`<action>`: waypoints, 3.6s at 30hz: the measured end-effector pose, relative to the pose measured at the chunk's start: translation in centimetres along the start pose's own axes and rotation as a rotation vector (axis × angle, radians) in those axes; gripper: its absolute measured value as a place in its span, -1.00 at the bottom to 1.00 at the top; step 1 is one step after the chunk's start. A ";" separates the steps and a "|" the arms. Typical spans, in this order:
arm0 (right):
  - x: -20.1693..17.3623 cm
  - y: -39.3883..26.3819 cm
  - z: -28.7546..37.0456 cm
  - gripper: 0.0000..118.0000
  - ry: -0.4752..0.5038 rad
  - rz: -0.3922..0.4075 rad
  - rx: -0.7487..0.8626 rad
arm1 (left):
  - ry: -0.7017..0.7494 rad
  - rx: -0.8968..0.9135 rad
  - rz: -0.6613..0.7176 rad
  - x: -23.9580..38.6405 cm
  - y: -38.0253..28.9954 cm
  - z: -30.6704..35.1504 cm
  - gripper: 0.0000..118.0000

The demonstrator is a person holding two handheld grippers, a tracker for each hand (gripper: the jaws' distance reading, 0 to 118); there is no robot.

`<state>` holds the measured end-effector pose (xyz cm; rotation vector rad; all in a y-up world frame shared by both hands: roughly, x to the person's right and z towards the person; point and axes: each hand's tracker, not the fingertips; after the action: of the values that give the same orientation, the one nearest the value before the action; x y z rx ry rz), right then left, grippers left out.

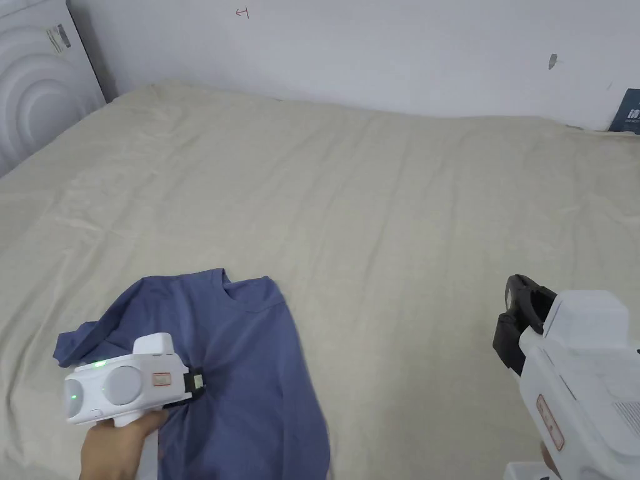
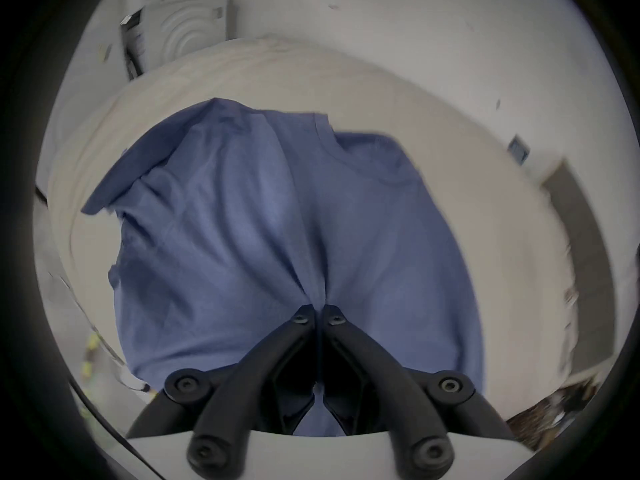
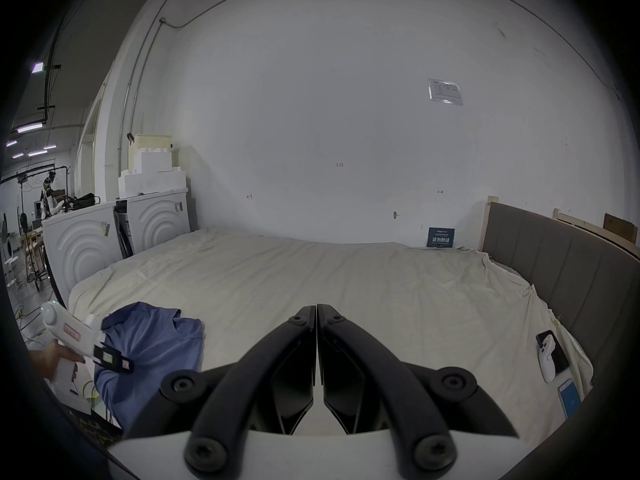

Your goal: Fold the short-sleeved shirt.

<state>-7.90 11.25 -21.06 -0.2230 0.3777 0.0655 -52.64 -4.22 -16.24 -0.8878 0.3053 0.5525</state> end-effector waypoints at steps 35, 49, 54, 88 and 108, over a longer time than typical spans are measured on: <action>12.7 2.9 12.5 -0.99 -0.305 -0.015 0.184 | -0.722 0.244 -0.538 38.1 7.0 14.2 -1.00; 16.7 0.3 14.2 -0.99 -0.406 -0.052 0.134 | -0.586 -0.074 -0.798 45.2 -6.4 -0.1 -1.00; 16.6 -0.3 13.9 -0.99 -0.401 -0.055 0.107 | -0.468 -0.221 -0.771 43.9 -10.1 -5.3 -1.00; 13.9 2.5 13.4 -0.99 -0.349 -0.043 0.172 | -0.275 0.711 -0.533 31.2 -2.4 13.9 0.42; 11.9 2.8 12.7 -0.99 -0.324 -0.042 0.175 | -0.170 0.884 -0.537 24.4 -3.5 15.6 -1.00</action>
<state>7.41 17.10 -14.58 -0.0447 0.0550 0.0265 -30.18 14.41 -16.07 -0.0414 0.1182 -0.0377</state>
